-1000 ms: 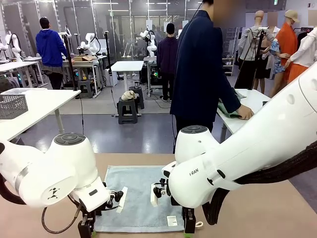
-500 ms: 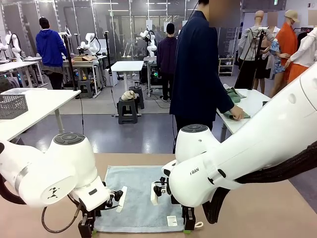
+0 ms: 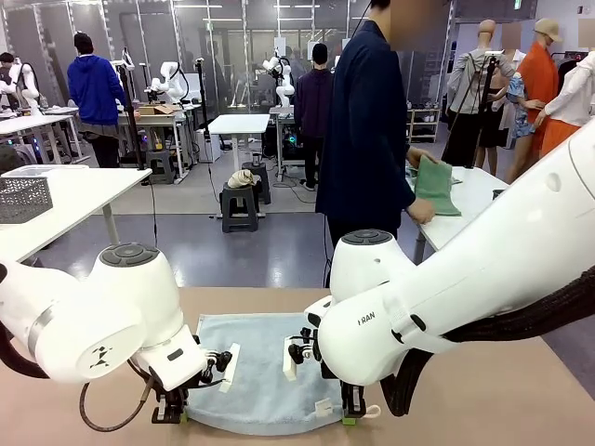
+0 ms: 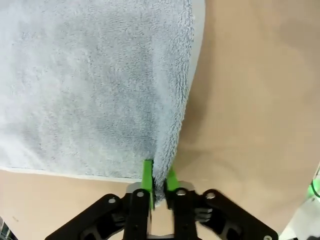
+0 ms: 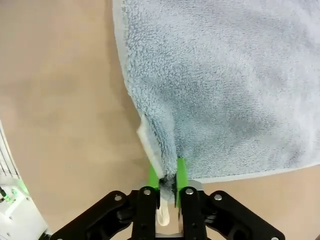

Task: Fold the towels and place them in the basket.
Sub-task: When a person lays out a Towel with hook on the table, fold it in half twice.

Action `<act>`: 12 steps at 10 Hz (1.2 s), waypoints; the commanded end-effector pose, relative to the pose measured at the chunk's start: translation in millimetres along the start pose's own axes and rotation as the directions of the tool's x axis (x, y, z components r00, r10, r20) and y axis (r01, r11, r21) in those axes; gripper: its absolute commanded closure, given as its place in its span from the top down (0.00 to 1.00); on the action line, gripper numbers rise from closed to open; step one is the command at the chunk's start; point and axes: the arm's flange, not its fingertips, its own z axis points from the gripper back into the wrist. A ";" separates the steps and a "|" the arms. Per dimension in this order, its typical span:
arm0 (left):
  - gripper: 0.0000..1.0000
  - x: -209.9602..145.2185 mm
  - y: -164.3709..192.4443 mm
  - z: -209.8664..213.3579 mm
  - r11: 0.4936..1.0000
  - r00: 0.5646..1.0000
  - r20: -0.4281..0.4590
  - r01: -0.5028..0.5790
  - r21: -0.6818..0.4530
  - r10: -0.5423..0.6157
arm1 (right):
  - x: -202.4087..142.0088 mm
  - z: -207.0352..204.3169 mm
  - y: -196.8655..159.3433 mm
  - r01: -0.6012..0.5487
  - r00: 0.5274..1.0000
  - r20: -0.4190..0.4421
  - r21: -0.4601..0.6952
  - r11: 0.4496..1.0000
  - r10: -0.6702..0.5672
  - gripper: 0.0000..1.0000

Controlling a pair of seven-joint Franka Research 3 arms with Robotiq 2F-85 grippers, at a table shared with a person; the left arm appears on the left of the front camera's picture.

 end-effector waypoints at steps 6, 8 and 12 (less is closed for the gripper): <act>0.00 -6.8 3.2 20.2 0.999 0.999 0.031 0.022 -0.025 -0.022 | 1.1 1.4 5.9 -0.014 1.000 -0.009 -0.017 1.000 0.013 0.00; 0.00 -8.4 7.3 43.3 1.000 0.999 0.035 0.005 0.000 -0.005 | -3.2 30.2 9.9 0.007 1.000 0.006 -0.040 0.999 -0.007 0.00; 0.00 -11.9 15.8 74.7 0.999 1.000 0.025 0.001 0.047 -0.002 | -4.8 68.8 12.4 0.010 1.000 0.014 -0.110 0.994 -0.008 0.00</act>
